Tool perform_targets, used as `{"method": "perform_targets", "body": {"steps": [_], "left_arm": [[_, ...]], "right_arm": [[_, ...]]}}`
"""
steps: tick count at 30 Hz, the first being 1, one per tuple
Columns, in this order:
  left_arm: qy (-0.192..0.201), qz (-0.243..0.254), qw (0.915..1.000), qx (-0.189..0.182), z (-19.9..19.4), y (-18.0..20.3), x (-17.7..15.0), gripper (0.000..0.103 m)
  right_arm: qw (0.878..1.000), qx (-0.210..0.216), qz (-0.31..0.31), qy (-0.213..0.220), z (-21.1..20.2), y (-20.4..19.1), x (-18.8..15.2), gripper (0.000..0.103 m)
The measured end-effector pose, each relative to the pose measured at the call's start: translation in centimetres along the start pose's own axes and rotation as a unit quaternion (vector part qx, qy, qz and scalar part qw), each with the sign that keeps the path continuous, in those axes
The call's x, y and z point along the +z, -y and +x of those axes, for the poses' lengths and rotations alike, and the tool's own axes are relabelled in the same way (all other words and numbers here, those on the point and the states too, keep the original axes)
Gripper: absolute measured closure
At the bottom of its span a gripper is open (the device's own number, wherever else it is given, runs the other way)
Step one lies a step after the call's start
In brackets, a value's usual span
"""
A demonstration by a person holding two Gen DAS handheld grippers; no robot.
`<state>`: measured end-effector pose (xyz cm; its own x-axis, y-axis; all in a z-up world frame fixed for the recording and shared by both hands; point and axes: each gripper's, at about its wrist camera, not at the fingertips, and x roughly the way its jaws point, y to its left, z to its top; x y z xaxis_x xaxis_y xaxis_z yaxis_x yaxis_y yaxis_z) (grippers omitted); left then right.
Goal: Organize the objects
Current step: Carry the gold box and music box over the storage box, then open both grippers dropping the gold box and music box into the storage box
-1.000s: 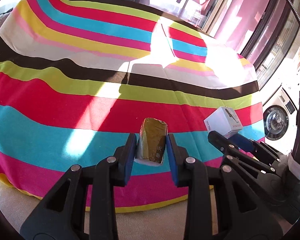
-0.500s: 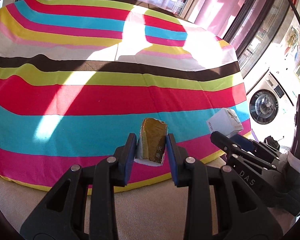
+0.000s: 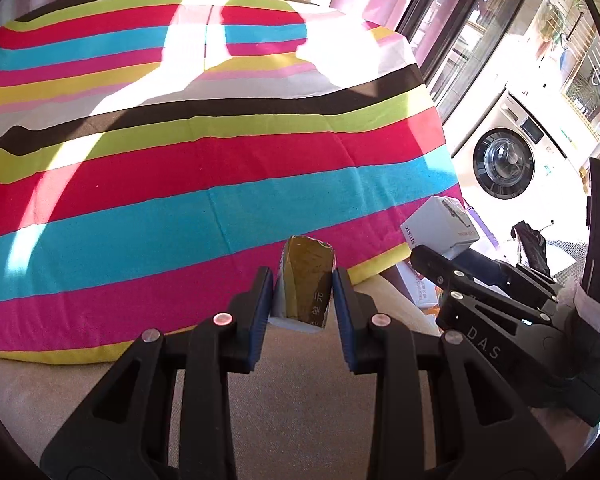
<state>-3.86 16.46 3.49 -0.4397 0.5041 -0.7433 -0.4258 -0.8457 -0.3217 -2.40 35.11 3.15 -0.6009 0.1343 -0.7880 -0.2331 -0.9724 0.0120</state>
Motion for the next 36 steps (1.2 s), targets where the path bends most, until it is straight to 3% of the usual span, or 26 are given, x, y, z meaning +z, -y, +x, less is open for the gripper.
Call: {"method": "perform_targets", "body": {"steps": [26,36], "left_arm": [[-0.051,0.095,0.993,-0.048,3.3,10.3,-1.7,0.068],[-0.072,0.115,0.9883,-0.068,4.7,13.1,-2.3,0.068]], "right_arm": [[0.993,-0.09,0.067,-0.033,-1.1,10.8,-4.2,0.061],[0.985,-0.145,0.08,-0.039,-1.6,13.6,-4.9,0.061]]}}
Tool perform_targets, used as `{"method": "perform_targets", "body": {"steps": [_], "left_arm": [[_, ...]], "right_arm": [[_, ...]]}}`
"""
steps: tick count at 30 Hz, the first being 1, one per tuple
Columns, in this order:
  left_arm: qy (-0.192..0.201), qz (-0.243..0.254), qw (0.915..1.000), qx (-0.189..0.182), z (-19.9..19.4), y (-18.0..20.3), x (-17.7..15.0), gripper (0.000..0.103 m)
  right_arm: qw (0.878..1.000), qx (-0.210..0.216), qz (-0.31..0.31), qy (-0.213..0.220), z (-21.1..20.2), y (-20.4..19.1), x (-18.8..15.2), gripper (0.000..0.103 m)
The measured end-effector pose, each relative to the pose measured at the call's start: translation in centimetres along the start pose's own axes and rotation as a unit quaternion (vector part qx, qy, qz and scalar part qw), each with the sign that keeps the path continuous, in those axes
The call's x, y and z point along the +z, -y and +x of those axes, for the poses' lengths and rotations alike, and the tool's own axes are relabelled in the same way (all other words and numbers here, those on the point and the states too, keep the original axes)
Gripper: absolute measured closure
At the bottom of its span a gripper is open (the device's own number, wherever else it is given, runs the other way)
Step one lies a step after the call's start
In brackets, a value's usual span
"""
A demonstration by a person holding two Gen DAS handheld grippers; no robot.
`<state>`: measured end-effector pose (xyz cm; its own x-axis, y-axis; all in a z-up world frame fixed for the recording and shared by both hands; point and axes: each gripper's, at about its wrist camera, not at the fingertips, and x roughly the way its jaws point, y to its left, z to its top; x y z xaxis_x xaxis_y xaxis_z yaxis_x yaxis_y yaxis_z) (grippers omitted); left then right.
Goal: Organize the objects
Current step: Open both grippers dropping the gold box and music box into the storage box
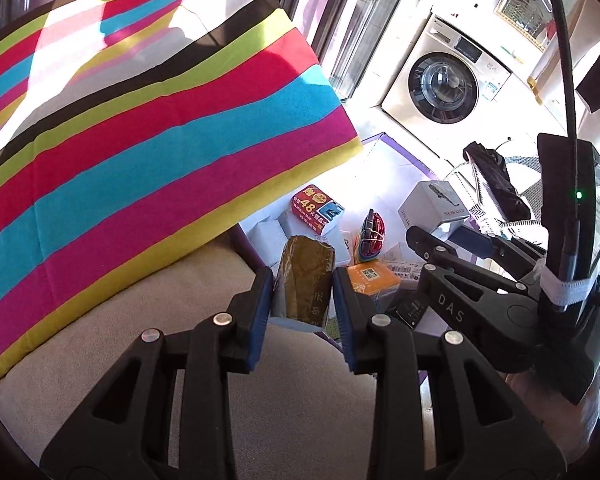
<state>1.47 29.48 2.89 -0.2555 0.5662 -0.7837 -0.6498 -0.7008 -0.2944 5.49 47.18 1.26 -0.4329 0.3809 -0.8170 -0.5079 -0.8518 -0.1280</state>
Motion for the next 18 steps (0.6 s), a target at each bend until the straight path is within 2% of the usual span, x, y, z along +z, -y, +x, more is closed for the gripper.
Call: {"method": "perform_targets", "body": {"steps": [15,17,18], "left_arm": [[-0.044,0.011,0.9979,-0.045,2.5,3.4,0.4,0.068],[-0.05,0.009,0.9973,-0.052,2.7,3.6,0.5,0.062],[-0.053,0.01,0.9971,-0.053,2.8,3.7,0.5,0.046]], "right_arm": [[0.997,-0.072,0.018,-0.018,0.4,3.2,-1.0,0.061],[0.997,-0.078,0.019,-0.019,0.5,3.4,-1.0,0.061],[0.996,-0.082,0.02,-0.019,0.5,3.5,-0.9,0.061]]}}
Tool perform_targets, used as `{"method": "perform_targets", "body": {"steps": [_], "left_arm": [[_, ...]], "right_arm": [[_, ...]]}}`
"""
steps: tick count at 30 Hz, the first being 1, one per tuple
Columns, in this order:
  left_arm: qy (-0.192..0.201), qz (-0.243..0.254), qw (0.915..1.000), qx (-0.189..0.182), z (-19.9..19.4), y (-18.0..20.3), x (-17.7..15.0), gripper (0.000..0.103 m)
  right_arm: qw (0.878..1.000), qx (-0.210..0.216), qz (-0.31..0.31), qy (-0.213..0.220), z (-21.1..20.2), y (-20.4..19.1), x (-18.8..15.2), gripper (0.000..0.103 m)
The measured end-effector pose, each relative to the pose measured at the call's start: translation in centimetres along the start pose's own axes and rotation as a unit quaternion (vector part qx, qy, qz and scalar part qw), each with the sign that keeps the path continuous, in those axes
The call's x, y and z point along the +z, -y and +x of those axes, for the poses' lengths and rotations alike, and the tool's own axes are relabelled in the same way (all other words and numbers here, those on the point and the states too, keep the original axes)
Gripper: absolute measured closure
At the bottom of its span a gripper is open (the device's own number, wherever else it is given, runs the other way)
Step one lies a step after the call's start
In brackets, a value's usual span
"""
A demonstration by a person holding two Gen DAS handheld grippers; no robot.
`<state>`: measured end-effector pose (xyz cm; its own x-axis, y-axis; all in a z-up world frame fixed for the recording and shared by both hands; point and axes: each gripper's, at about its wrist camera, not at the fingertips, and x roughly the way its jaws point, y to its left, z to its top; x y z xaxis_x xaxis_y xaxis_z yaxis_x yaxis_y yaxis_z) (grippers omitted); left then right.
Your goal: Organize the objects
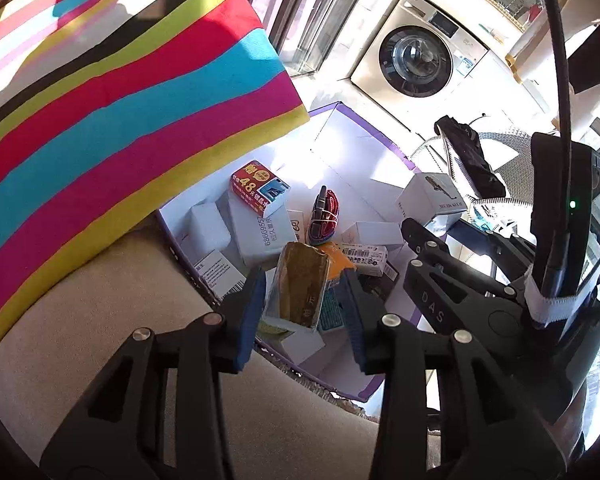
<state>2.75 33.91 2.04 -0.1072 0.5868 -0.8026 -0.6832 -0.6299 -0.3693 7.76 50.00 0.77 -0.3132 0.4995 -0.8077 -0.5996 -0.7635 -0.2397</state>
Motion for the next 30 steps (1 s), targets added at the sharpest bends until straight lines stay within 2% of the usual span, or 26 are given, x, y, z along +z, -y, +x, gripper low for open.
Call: {"method": "perform_targets", "body": {"steps": [1,3,6,8,12,16,30], "left_arm": [[0.0,-0.002,1.0,0.007,0.0,0.0,0.0,0.033],[0.001,-0.012,0.9999,-0.006,-0.2,-0.5,-0.1,0.022],[-0.004,-0.024,0.9995,-0.018,-0.6,-1.1,-0.4,0.013],[-0.01,-0.025,0.9992,-0.029,-0.9,-1.3,-0.9,0.012],[0.004,-0.025,0.9983,-0.052,-2.2,-1.6,-1.9,0.001],[0.019,-0.035,0.9974,-0.06,-3.3,-2.2,-2.7,0.001],[-0.009,-0.026,0.9972,-0.07,-2.6,-2.7,-2.5,0.001]], "right_arm": [[1.0,-0.004,0.001,-0.001,0.0,0.1,0.0,0.061],[1.0,-0.011,0.004,-0.005,0.0,0.2,0.1,0.057],[1.0,-0.028,0.005,-0.008,-0.1,0.5,-0.2,0.048],[0.999,-0.039,0.009,-0.008,-0.3,0.6,-0.4,0.033],[0.999,-0.046,0.018,-0.015,-0.9,0.7,-1.0,0.023],[0.998,-0.046,0.02,-0.03,-1.3,0.6,-1.6,0.022],[0.998,-0.054,0.023,-0.029,-3.7,-0.2,-1.9,0.022]]}}
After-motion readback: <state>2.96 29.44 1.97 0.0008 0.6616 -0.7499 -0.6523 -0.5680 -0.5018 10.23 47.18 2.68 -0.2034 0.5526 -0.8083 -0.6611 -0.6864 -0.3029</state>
